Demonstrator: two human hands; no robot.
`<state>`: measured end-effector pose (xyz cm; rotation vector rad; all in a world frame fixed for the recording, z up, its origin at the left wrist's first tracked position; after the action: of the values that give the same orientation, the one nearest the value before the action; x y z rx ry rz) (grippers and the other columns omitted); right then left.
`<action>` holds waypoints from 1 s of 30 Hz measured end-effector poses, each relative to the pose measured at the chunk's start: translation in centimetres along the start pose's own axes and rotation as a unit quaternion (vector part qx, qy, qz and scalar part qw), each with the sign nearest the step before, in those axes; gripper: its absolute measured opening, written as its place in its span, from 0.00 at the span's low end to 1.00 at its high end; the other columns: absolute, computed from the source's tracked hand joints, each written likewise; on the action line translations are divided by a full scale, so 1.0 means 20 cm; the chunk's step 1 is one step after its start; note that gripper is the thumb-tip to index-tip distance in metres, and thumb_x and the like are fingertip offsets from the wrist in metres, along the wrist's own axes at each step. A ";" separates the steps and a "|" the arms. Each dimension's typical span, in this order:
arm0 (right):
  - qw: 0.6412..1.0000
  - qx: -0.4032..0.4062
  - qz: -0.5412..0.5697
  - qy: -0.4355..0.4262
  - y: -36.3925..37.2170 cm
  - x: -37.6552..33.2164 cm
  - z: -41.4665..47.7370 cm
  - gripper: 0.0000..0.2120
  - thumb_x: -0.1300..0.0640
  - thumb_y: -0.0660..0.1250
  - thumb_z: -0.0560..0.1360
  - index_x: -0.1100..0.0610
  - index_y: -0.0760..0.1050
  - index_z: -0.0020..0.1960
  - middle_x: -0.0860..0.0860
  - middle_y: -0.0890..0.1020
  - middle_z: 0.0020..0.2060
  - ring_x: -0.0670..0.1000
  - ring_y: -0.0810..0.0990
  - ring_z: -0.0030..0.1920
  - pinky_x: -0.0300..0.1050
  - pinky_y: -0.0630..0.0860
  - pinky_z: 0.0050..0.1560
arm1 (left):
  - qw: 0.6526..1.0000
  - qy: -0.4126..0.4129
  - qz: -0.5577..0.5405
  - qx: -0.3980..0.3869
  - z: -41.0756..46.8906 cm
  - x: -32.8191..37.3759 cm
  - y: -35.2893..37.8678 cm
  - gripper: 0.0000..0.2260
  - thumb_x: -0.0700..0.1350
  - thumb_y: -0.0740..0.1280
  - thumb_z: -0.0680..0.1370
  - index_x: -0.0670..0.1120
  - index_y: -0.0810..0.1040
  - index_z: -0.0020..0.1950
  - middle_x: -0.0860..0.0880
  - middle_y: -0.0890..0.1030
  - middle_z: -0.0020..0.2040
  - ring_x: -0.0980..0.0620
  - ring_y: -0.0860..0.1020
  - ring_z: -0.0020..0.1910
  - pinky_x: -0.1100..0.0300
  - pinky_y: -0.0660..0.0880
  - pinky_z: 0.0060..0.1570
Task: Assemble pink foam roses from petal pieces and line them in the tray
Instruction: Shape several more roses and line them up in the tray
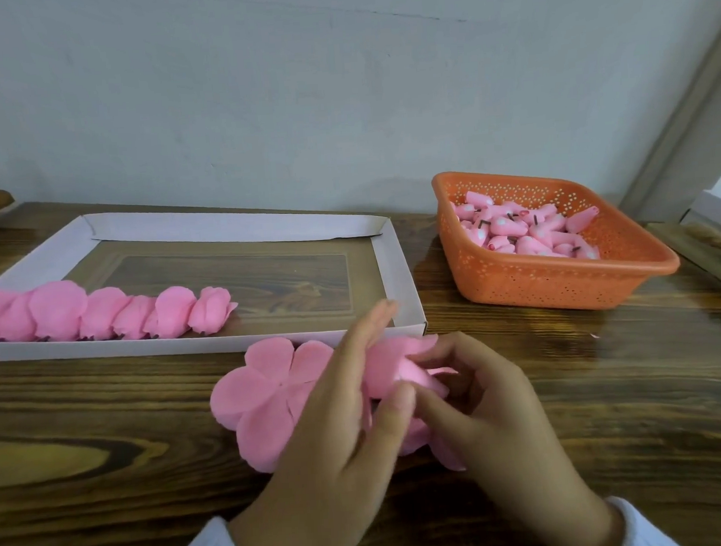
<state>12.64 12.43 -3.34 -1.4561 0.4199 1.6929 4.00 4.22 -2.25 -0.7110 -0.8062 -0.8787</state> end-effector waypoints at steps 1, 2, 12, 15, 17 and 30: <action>0.998 -0.016 0.055 0.032 0.02 0.03 0.00 0.09 0.65 0.72 0.72 0.53 0.80 0.48 0.50 0.85 0.40 0.51 0.84 0.38 0.40 0.78 0.34 | 0.997 0.036 0.063 -0.025 -0.02 0.03 0.02 0.25 0.57 0.58 0.79 0.58 0.58 0.76 0.63 0.69 0.70 0.62 0.67 0.69 0.70 0.67 0.63; 0.992 -0.034 0.107 0.065 0.04 0.06 0.00 0.10 0.68 0.70 0.73 0.56 0.80 0.49 0.51 0.85 0.39 0.49 0.84 0.36 0.38 0.77 0.32 | 0.991 0.063 0.110 -0.046 -0.01 0.05 0.04 0.26 0.58 0.57 0.80 0.55 0.56 0.77 0.61 0.68 0.70 0.60 0.69 0.69 0.64 0.68 0.64; 0.904 -0.132 0.364 0.181 0.18 0.12 -0.03 0.17 0.63 0.70 0.69 0.66 0.80 0.56 0.70 0.76 0.60 0.65 0.77 0.56 0.62 0.73 0.59 | 0.985 0.020 0.054 0.164 0.08 0.02 -0.14 0.18 0.55 0.60 0.76 0.48 0.70 0.62 0.60 0.74 0.60 0.76 0.68 0.61 0.77 0.63 0.59; 0.899 -0.180 0.363 0.170 0.22 0.07 -0.04 0.18 0.60 0.75 0.67 0.66 0.80 0.54 0.66 0.78 0.58 0.61 0.79 0.54 0.54 0.78 0.55 | 0.985 0.089 0.000 0.151 0.01 0.13 -0.15 0.19 0.58 0.61 0.78 0.46 0.70 0.63 0.59 0.80 0.59 0.58 0.76 0.62 0.63 0.71 0.61; 0.900 -0.198 0.351 0.167 0.25 0.05 -0.06 0.18 0.59 0.74 0.69 0.66 0.79 0.56 0.68 0.74 0.61 0.63 0.77 0.55 0.58 0.75 0.55 | 0.988 0.096 -0.030 0.121 0.02 0.16 -0.13 0.16 0.54 0.64 0.77 0.46 0.72 0.60 0.60 0.82 0.56 0.57 0.80 0.57 0.66 0.72 0.57; 0.830 -0.264 0.448 0.200 0.34 0.04 -0.10 0.29 0.60 0.77 0.68 0.69 0.70 0.64 0.68 0.75 0.61 0.63 0.75 0.62 0.56 0.71 0.64 | 0.996 0.065 -0.018 0.064 0.01 0.09 -0.04 0.06 0.43 0.67 0.71 0.52 0.77 0.46 0.56 0.81 0.42 0.54 0.82 0.45 0.64 0.77 0.46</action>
<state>8.81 7.28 -6.37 -2.2619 1.0563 2.3436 4.03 3.32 -0.42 -0.5237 -0.7537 -0.8878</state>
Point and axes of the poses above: each hand's wrist, its own z-axis towards the middle knuckle, its own y-axis out of the palm, x = y × z, the point moved 10 cm from there along z, towards the middle knuckle
